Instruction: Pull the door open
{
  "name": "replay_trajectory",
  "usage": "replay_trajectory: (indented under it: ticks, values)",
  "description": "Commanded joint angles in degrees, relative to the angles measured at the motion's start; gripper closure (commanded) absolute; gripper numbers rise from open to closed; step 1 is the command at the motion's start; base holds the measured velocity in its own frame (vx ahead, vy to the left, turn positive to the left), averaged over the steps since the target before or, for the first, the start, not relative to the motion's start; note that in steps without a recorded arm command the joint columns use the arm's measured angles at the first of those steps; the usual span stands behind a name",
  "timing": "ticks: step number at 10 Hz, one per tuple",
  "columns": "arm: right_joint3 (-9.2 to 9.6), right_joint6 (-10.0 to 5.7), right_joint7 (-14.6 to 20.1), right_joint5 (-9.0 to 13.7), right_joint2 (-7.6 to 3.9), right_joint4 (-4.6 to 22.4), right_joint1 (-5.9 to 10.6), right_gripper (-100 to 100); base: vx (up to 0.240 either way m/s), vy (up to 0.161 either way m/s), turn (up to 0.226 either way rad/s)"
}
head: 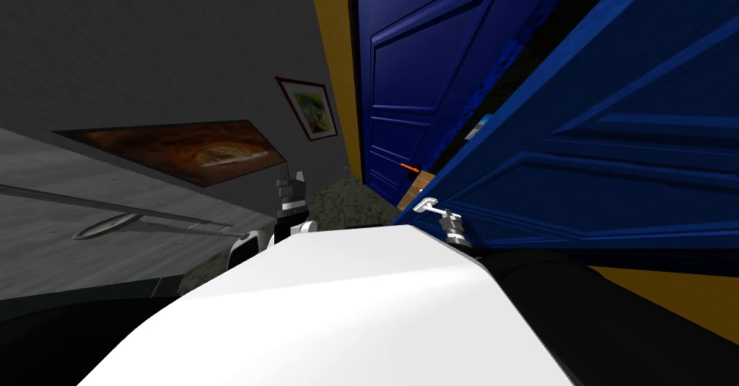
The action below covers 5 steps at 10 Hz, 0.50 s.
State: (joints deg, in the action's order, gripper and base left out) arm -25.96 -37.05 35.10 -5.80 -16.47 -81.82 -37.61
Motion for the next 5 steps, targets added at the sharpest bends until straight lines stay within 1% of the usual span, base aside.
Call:
replay_trajectory:
  ticks: [1, 2, 3, 5]
  values:
    - [1.63, -1.04, 0.5, -0.6, -0.05, -0.6, -0.29, 100, -0.167, 0.03, 0.034]
    - [0.59, -0.37, 0.2, -0.3, -0.08, -0.3, -0.12, 100, -0.077, 0.003, -0.014]
    - [1.73, -1.52, 0.6, -1.1, -0.29, -0.7, -0.98, 100, -0.144, -0.037, 0.031]
    - [3.01, -2.93, 1.2, -2.0, -0.55, -1.4, -1.86, 100, -0.226, -0.053, 0.066]
